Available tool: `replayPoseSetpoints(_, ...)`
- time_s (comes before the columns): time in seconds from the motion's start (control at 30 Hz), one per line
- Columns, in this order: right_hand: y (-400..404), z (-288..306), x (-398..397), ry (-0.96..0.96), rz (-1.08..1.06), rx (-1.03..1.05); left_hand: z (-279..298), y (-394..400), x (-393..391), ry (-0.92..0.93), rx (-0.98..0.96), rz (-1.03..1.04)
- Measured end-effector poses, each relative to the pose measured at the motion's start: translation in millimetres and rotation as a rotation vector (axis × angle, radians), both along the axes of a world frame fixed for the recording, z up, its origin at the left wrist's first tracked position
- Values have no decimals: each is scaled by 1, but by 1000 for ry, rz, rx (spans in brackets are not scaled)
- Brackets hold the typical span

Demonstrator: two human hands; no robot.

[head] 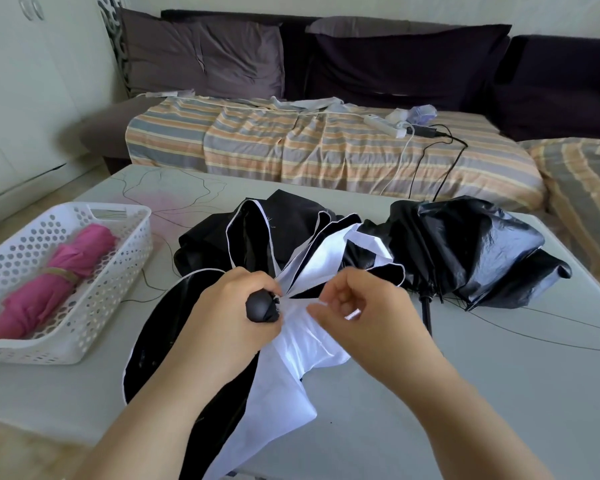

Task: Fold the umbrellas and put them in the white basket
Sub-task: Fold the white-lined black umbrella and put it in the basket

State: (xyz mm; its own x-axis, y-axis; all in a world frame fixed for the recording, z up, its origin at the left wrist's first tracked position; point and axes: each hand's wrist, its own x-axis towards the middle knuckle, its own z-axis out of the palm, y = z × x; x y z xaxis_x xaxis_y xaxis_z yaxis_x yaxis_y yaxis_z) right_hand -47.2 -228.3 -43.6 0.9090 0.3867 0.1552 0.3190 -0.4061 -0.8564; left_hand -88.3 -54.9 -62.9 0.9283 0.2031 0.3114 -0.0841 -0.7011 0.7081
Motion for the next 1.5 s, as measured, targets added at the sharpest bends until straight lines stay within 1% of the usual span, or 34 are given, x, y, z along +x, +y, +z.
replayPoseSetpoints(0.07, 3, -4, -4, 140, 39, -63, 0, 2, -1, 24, -7, -14)
replayPoseSetpoints(0.1, 6, -7, -6, 174, 50, -59, 1, 2, -2, 34, -9, -20)
replayPoseSetpoints(0.13, 11, -9, -8, 155, 56, -47, 1, 2, -2, 43, -10, -25)
replayPoseSetpoints(0.17, 15, -11, -10, 92, 73, -36, 2, 3, -2, 52, -12, -28)
replayPoseSetpoints(0.23, 21, -15, -11, -15, 149, -8, 4, 4, -2, 79, -19, -34)
replayPoseSetpoints(0.27, 23, -15, -12, -39, 178, 11, 5, 5, -3, 102, -25, -40)
replayPoseSetpoints(0.43, 21, -19, -8, -4, 242, 130, 14, 11, -8, 241, -90, -105)
replayPoseSetpoints(0.57, 24, -25, -5, -84, 244, 98, 20, 12, -11, 320, -195, -186)
replayPoseSetpoints(0.67, 25, -28, -3, -196, 232, 2, 20, 12, -11, 352, -311, -169)
replayPoseSetpoints(0.77, 23, -28, -1, -294, 210, -87, 19, 12, -9, 346, -315, -157)
replayPoseSetpoints(0.87, 19, -28, 1, -285, 223, -154, 18, 11, -8, 335, -280, -135)
replayPoseSetpoints(1.03, 12, -29, 4, -267, 198, -130, 19, 9, -8, 332, -244, -105)
replayPoseSetpoints(1.2, 3, -24, 5, -239, 255, -106, 16, 9, -5, 287, -224, -41)
replayPoseSetpoints(1.37, 1, -24, 7, -146, 210, -96, 15, 6, -5, 269, -218, -26)
replayPoseSetpoints(1.5, 1, -25, 7, -143, 245, -119, 16, 2, -5, 229, -254, -23)
